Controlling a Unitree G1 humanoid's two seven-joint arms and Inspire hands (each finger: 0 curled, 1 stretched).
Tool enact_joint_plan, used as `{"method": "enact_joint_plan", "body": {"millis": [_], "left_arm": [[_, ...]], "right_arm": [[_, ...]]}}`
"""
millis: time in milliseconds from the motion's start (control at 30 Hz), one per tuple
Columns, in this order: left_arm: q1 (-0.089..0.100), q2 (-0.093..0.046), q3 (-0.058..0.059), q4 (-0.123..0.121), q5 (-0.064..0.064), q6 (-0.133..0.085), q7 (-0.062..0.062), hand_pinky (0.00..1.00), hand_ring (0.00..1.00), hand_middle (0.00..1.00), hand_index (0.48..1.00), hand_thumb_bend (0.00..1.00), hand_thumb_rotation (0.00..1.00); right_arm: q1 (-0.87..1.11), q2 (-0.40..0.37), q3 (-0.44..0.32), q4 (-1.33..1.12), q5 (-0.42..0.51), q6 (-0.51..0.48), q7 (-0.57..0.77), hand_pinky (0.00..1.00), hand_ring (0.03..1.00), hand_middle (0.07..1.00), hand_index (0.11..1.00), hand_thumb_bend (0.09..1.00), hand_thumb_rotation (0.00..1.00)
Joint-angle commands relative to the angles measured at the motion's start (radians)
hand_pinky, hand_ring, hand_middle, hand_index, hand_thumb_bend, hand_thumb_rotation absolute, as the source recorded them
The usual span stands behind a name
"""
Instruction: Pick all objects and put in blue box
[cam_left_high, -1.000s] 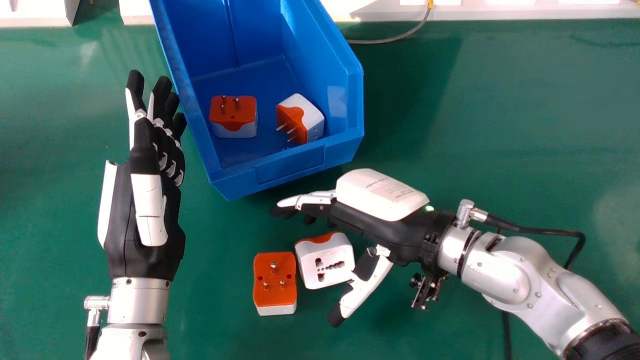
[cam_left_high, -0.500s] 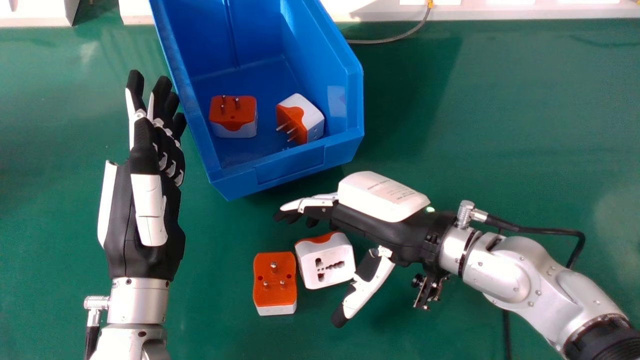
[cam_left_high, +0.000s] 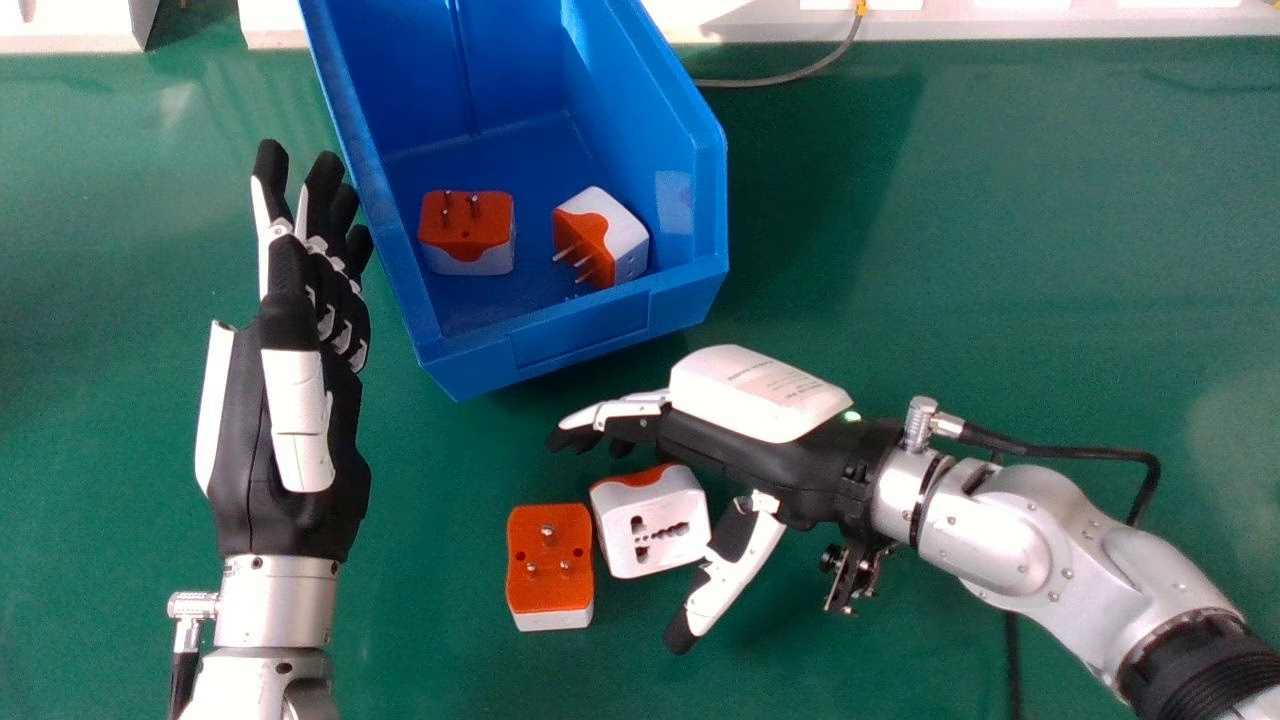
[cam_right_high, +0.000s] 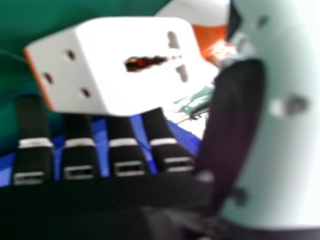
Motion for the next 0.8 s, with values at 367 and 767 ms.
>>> {"method": "enact_joint_plan", "body": {"millis": [367,767], "left_arm": [[0.0,0.003,-0.007,-0.031,0.008,-0.016,-0.006,1.0,1.0,1.0,1.0,0.88,1.0],[-0.005,-0.004,-0.006,-0.024,0.008,-0.024,-0.003,1.0,1.0,1.0,1.0,0.88,1.0]], "right_arm": [[-0.091,0.035,0.022,0.115,-0.011,-0.008,-0.037,0.63,0.743,0.806,0.826,1.0,0.24],[-0.134,0.056,0.039,0.197,-0.006,-0.018,-0.054,0.63,0.742,0.815,0.828,1.0,0.24]]}}
